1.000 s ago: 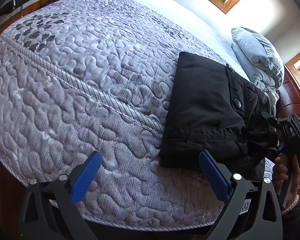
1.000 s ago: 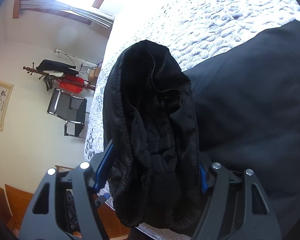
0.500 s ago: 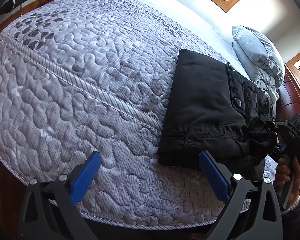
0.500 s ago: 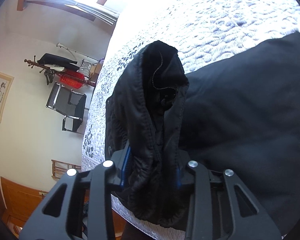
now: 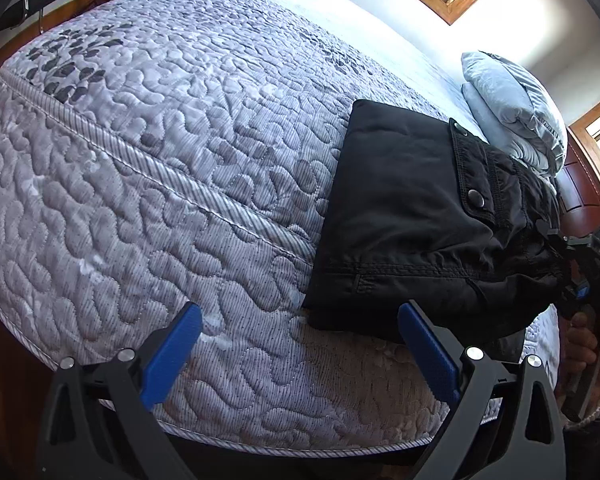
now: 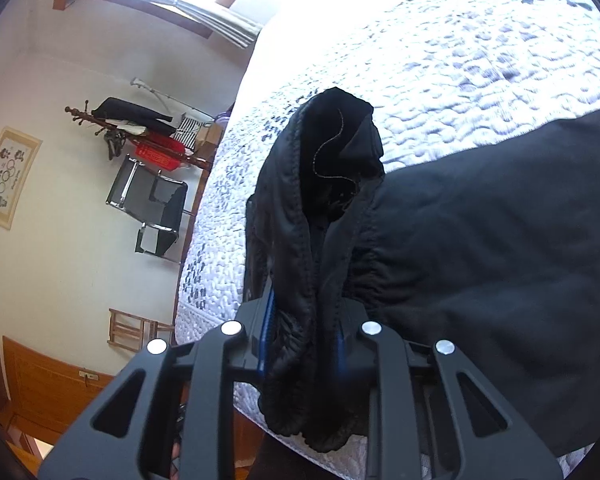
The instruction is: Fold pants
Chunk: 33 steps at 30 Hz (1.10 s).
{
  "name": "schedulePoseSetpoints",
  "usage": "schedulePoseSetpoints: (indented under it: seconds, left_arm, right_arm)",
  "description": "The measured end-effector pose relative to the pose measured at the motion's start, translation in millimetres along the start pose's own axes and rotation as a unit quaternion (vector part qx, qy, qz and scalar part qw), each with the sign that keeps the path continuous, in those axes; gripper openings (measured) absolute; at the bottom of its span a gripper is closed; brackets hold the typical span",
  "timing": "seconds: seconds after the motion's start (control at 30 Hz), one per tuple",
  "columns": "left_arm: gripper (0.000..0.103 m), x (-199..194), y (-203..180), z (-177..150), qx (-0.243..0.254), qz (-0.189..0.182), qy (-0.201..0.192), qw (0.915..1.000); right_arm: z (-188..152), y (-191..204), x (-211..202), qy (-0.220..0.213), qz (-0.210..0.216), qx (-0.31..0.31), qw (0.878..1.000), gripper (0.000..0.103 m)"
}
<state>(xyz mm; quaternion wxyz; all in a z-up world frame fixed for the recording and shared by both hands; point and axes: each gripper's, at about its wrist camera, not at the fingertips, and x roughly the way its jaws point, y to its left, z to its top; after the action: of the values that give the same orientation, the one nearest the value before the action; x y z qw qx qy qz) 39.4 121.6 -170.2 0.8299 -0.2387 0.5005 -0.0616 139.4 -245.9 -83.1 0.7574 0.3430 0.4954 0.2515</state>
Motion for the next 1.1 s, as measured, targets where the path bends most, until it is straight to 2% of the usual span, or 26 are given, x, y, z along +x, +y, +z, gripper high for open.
schedulePoseSetpoints:
  seconds: [0.17, 0.63, 1.1]
  left_arm:
    - [0.099, -4.3, -1.1, -0.5, 0.001, -0.002, -0.004, 1.0]
    - [0.099, -16.9, 1.9, -3.7, -0.007, -0.006, -0.016, 0.9998]
    - [0.099, -21.5, -10.2, -10.0, 0.003, -0.01, -0.018, 0.9998]
  right_arm:
    - [2.6, 14.1, -6.0, 0.0, 0.011, -0.01, 1.0, 0.021]
    - [8.0, 58.5, -34.1, -0.004, 0.009, -0.063, 0.998, 0.02]
    - [8.0, 59.5, -78.6, -0.03, 0.021, -0.06, 0.998, 0.02]
